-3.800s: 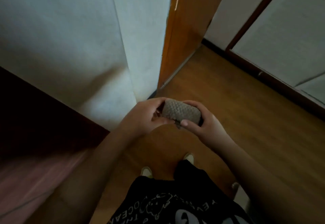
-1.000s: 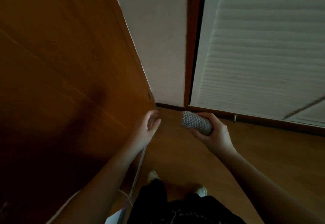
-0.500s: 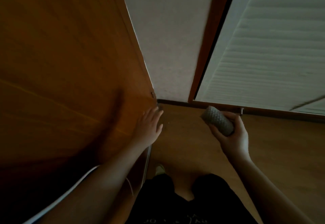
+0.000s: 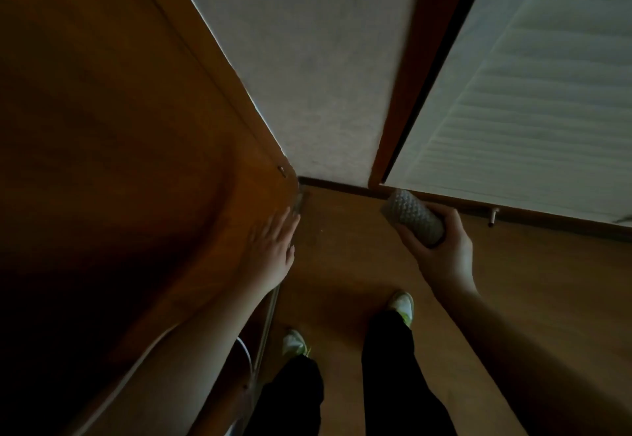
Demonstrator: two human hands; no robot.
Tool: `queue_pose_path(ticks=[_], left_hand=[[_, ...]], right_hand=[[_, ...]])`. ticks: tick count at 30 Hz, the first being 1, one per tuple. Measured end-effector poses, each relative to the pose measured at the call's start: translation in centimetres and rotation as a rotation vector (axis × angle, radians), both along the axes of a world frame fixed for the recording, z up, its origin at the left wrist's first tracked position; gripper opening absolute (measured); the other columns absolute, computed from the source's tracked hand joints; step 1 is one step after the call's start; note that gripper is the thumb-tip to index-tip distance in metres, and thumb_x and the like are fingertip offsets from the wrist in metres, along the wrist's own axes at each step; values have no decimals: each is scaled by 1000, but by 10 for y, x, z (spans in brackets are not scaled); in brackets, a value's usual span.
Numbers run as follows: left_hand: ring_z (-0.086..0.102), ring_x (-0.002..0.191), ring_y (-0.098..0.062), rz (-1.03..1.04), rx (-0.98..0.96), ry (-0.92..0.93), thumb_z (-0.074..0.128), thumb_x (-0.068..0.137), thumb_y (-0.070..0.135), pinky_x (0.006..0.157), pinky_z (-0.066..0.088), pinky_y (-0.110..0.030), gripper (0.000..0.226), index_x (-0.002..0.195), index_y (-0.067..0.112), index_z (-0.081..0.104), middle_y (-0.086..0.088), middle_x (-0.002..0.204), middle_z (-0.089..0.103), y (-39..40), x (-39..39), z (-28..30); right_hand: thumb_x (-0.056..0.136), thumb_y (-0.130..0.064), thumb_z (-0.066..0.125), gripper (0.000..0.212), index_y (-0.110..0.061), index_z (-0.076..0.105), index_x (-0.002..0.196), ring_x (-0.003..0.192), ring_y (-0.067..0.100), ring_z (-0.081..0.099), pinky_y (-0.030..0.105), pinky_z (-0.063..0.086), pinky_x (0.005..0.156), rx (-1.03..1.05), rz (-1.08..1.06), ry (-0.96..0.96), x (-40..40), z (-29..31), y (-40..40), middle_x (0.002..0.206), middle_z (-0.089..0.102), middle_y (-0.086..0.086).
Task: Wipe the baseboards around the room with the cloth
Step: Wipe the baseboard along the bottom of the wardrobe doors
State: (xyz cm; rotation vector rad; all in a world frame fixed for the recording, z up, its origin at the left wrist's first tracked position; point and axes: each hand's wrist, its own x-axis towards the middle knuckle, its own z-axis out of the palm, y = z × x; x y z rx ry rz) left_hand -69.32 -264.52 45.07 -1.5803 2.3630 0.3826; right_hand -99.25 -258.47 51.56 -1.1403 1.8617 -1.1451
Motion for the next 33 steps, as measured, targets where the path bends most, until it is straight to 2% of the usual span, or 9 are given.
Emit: queue_pose_path(ticks=[3,7,13,17,20,23,26,28,33], left_hand=[[19,150,-29,4,24,-2,54,98,30,119,17,-48,68,157,25,22,-5,164,18,-13,-2,-46],[7,152,-26,0,47,-40,44,101,38,122,11,-46,69,159,28,8,-2,167,5,-25,8,-120],[-1,153,-24,-70,36,-104,35,101,46,123,7,-45,70,158,27,-2,-1,167,-5,-33,32,-230],[1,153,-24,-53,-18,-163,35,100,47,121,1,-47,68,158,28,6,-2,167,1,-38,41,-299],[3,153,-24,-5,-25,-180,33,100,48,122,2,-46,67,158,26,8,-4,166,7,-42,42,-348],[2,153,-24,63,-20,-197,30,101,49,123,3,-47,66,158,25,8,-5,166,8,-53,38,-397],[8,152,-24,86,-45,-160,30,101,48,123,5,-46,64,158,24,11,-5,165,15,-64,36,-444],[12,152,-23,83,-64,-100,32,101,48,121,5,-44,64,158,24,13,-4,164,19,-70,34,-474],[1,152,-22,74,48,30,37,97,63,120,2,-42,80,158,26,1,0,167,1,-92,23,-545]], right_hand=[[73,-32,83,51,-33,53,114,97,-11,57,9,47,73,32,16,11,-3,-45,-19,105,57,-27],[73,-32,82,50,-35,53,113,96,-13,56,9,45,73,73,2,19,9,-121,-26,103,57,-27],[72,-38,81,50,-44,50,111,96,-15,57,10,48,68,152,15,-29,44,-249,-32,100,59,-26],[72,-39,82,50,-46,51,111,98,-12,57,3,47,67,148,64,-34,60,-324,-45,104,58,-32],[71,-43,81,50,-41,53,113,98,-5,59,13,51,69,162,90,-17,64,-374,-60,106,60,-22],[70,-51,78,50,-40,53,112,97,-7,59,14,50,70,174,117,20,62,-417,-80,105,60,-19],[73,-48,78,53,-28,58,117,96,4,60,22,50,77,148,132,133,58,-460,-103,108,61,-11],[73,-52,77,54,-28,59,118,96,3,59,19,48,76,145,138,157,58,-488,-118,108,61,-10],[65,-77,58,68,-37,52,120,92,-1,58,19,50,76,144,177,169,75,-560,-156,106,57,-18]])
